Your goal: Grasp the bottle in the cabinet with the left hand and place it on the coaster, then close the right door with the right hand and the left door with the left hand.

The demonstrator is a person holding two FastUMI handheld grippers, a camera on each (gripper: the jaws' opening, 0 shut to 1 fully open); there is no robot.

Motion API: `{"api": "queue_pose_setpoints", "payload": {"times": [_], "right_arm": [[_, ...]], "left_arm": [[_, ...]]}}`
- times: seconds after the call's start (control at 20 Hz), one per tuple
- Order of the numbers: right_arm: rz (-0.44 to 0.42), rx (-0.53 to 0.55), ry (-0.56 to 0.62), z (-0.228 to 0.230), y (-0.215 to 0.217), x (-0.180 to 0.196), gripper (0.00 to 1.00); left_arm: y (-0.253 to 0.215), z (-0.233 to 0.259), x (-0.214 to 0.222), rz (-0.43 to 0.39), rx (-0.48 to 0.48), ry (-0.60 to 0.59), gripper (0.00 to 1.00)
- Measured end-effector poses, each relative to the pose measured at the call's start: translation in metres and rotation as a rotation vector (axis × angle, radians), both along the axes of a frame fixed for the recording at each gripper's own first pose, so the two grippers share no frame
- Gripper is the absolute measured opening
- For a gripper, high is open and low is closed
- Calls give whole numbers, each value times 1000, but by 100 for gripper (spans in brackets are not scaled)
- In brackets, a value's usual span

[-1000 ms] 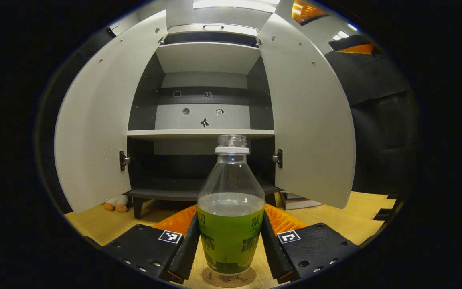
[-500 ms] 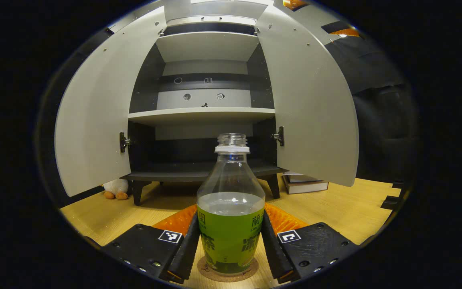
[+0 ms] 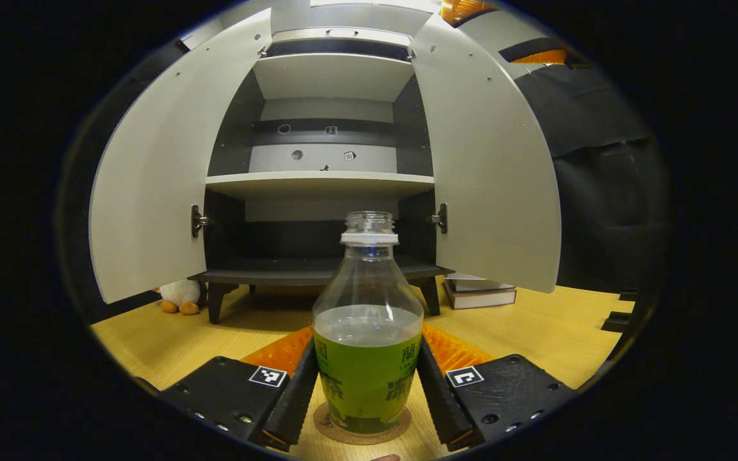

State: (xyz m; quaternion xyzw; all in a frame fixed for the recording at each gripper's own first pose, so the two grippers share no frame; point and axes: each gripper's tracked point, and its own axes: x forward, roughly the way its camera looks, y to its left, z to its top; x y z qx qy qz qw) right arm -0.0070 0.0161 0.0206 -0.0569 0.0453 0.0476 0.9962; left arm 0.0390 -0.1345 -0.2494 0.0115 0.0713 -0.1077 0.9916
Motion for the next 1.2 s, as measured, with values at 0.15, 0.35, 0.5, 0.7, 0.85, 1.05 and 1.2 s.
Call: {"api": "queue_pose_setpoints", "payload": {"times": [0.15, 0.35, 0.5, 0.7, 0.85, 1.05, 1.2], "right_arm": [[1, 4, 5, -3, 1, 1, 83], [-9, -1, 11, -5, -1, 3, 83], [-11, 4, 17, -8, -1, 3, 83], [-16, 20, 5, -7, -1, 4, 83], [-16, 59, -25, -9, -1, 4, 83], [-37, 82, -45, -12, -6, 5, 83], [-51, 79, -63, -14, -11, 8, 83]], "left_arm": [[-1, -3, -2, -7, -10, 21, 78], [-4, 3, -4, -27, -2, 22, 96], [-2, 12, -6, -32, -12, 11, 96], [10, 47, -6, -14, -33, -36, 96], [16, 94, -7, -34, -80, -94, 96], [38, 160, -3, -17, -123, -163, 96], [54, 185, -2, 11, -131, -131, 94]]}}
